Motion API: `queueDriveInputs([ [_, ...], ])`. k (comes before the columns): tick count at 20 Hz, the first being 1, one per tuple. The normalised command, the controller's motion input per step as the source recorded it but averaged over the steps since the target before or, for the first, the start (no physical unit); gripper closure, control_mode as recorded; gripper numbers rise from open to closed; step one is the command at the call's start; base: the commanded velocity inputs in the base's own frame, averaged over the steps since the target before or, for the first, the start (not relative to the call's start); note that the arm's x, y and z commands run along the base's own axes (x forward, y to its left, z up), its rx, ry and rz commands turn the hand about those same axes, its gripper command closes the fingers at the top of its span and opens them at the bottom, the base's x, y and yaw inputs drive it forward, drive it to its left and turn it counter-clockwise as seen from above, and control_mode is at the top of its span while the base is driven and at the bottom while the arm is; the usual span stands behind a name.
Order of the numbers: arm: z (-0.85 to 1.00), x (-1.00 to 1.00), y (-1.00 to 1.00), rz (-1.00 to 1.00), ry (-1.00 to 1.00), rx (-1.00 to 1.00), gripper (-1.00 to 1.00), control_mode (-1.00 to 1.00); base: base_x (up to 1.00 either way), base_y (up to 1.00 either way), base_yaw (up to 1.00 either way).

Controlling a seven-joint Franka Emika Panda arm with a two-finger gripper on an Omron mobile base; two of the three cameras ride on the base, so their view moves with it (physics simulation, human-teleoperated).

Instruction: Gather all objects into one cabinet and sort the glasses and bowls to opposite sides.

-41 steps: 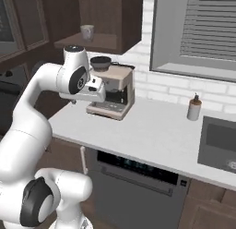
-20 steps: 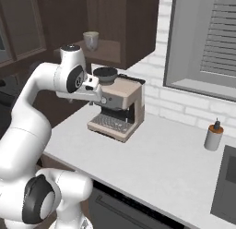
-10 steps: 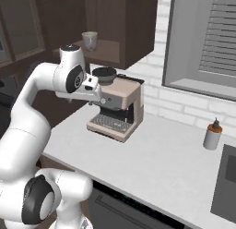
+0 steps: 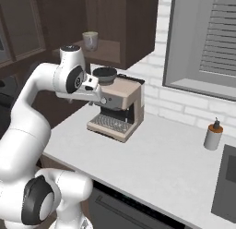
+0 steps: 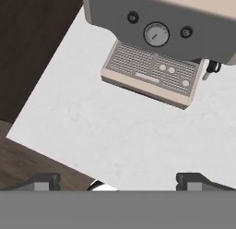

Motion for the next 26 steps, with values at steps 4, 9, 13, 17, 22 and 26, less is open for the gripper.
queueDriveInputs([
  [4, 0.12, 0.00, 0.09, 0.01, -0.05, -0.06, -1.00, -1.00, 0.00, 0.11, 0.01],
  [9, 0.15, 0.00, 0.25, 0.01, -0.11, -0.13, -1.00, -1.00, 0.00, 0.00, 0.00],
  [13, 0.22, -0.02, 0.20, 0.00, -0.10, -0.10, -1.00, -1.00, 0.00, 0.00, 0.00],
  [17, 0.25, -0.09, 0.04, 0.00, -0.13, -0.03, -1.00, -1.00, 0.00, 0.00, 0.00],
  [22, 0.21, -0.13, 0.00, 0.00, -0.12, 0.00, -1.00, -1.00, 0.00, 0.00, 0.00],
  [26, 0.24, -0.08, 0.00, 0.00, -0.13, 0.00, -1.00, -1.00, 0.00, 0.00, 0.00],
])
